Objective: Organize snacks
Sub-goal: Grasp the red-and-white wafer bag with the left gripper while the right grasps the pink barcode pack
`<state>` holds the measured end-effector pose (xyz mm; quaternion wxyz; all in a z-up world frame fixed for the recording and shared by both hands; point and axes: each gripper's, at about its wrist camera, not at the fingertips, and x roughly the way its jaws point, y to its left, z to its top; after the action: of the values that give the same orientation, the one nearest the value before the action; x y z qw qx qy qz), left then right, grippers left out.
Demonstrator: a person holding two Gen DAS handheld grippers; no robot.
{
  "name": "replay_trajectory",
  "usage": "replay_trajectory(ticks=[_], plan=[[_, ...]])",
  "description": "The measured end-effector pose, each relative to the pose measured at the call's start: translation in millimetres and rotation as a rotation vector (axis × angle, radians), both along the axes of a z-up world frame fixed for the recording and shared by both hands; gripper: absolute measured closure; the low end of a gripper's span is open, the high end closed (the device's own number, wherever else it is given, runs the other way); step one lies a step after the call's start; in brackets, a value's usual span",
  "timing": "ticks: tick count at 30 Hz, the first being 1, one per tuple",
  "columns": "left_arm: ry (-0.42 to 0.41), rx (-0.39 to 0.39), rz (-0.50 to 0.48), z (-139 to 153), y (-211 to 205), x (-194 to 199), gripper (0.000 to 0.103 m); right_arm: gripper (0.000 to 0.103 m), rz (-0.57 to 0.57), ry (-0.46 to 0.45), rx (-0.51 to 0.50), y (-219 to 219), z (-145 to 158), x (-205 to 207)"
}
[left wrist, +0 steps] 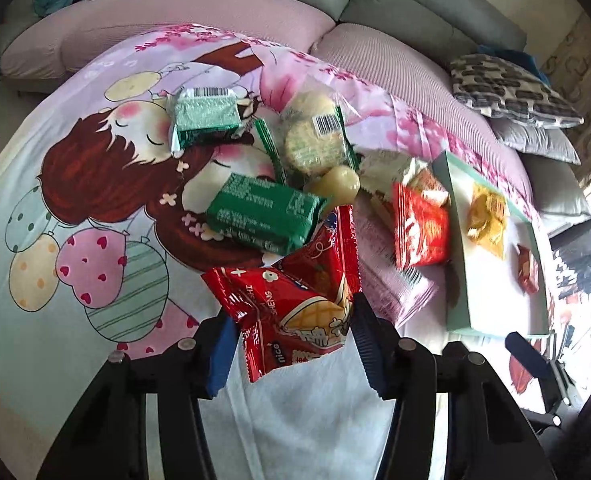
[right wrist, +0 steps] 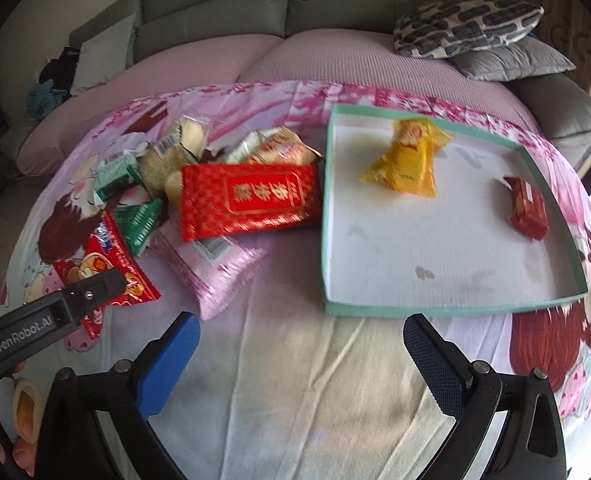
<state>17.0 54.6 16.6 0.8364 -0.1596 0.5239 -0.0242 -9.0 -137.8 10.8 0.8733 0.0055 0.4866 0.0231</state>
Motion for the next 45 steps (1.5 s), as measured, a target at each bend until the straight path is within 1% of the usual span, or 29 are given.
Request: replay_trajectory(ticks=[5, 6, 7, 8, 10, 14, 18, 21, 24, 27, 28, 29, 31, 32, 37, 40, 45], plan=[[-0.011, -0.019, -0.002, 12, 2, 11, 0.048, 0.003, 0.076, -0.022, 0.032, 16, 7, 16], [-0.012, -0.020, 0.000, 14, 3, 13, 0.048, 0.004, 0.093, -0.022, 0.040, 19, 7, 20], [-0.012, -0.019, 0.005, 15, 4, 15, 0.048, 0.008, 0.103, -0.017, 0.043, 21, 6, 24], [-0.011, -0.018, 0.012, 16, 5, 18, 0.048, 0.009, 0.109, -0.009, 0.043, 22, 4, 28], [-0.006, -0.021, 0.022, 16, 8, 25, 0.048, 0.017, 0.124, 0.014, 0.048, 25, -1, 37], [0.001, -0.052, 0.014, 15, 8, 38, 0.048, 0.020, 0.172, 0.049, 0.028, 35, -8, 52], [-0.007, -0.036, 0.018, 13, 6, 45, 0.048, 0.025, 0.234, 0.078, -0.007, 49, -15, 62], [0.006, -0.035, 0.019, 6, 6, 46, 0.048, 0.027, 0.261, 0.096, -0.031, 57, -24, 67], [0.013, -0.028, 0.031, 1, 8, 46, 0.047, 0.030, 0.279, 0.115, -0.028, 62, -33, 69], [0.015, -0.022, 0.038, -3, 11, 44, 0.047, 0.040, 0.314, 0.139, 0.001, 67, -38, 67], [0.017, -0.026, 0.039, -4, 12, 43, 0.047, 0.041, 0.325, 0.151, 0.014, 69, -40, 67], [0.017, -0.031, 0.040, -5, 12, 43, 0.047, 0.041, 0.331, 0.154, 0.011, 72, -42, 65], [0.017, -0.038, 0.041, -7, 13, 42, 0.048, 0.049, 0.332, 0.153, -0.014, 76, -46, 64], [0.018, -0.037, 0.042, -7, 13, 43, 0.048, 0.049, 0.327, 0.154, -0.020, 76, -48, 64], [0.021, -0.035, 0.041, -9, 12, 43, 0.048, 0.059, 0.302, 0.142, -0.011, 72, -49, 63], [0.018, -0.037, 0.041, -9, 12, 42, 0.048, 0.062, 0.294, 0.132, 0.010, 69, -48, 62], [0.006, -0.028, 0.042, -6, 12, 40, 0.048, 0.062, 0.296, 0.116, 0.044, 66, -40, 57]])
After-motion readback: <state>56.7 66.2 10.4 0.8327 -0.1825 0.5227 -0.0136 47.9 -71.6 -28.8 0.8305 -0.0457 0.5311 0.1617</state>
